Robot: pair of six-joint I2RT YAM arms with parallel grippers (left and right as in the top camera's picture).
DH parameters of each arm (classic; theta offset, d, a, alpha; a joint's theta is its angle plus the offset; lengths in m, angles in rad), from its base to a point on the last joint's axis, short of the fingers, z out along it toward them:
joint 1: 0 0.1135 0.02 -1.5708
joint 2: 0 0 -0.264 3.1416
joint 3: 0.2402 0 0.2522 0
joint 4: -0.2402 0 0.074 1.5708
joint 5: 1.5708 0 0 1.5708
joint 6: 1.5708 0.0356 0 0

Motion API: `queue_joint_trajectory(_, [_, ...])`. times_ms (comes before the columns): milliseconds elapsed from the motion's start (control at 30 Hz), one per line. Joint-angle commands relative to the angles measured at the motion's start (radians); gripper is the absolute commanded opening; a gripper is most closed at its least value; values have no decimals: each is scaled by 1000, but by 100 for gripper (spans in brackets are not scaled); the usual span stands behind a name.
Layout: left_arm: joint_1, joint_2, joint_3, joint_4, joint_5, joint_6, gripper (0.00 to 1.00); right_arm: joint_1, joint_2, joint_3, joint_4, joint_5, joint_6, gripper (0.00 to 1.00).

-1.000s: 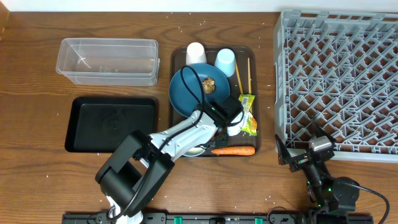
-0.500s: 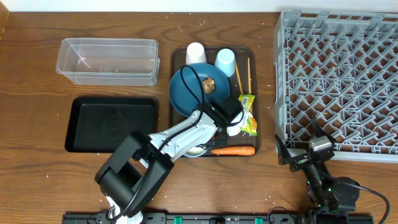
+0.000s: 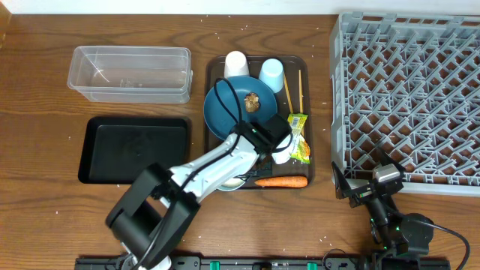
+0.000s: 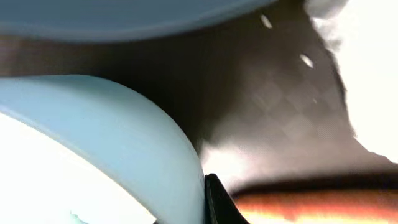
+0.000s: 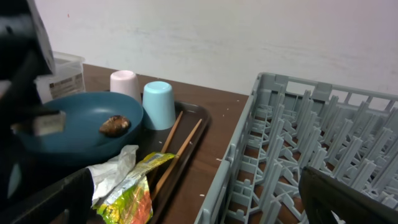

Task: Sort waste into correct bins and load items into the dishwasher rack
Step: 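Lower the left gripper and grasp the rim of the light-blue bowl, then lift the bowl with the left gripper over the black tray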

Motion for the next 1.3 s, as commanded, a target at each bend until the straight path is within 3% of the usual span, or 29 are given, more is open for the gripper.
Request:
queue_joint_trajectory(0, [3,-75,-5,-14,12,-5,6,-23,-1,-2,-4,4,-13,99])
queue_joint_trajectory(367, [10,-201,-5,-17,3,47,6,-23,-1,-2,-4,4,-13,99])
queue_joint_trajectory(533, [84,-230,-5,-36,5,82,6,-23,-1,-2,-4,4,-13,99])
queue_joint_trajectory(833, [369,-291,-5,-83,80,213,6,-23,-1,-2,-4,4,-13,99])
queue_joint_trajectory(1267, [790,-307,-6,-43,494,399,6,-23,-1,-2,-4,4,-13,99])
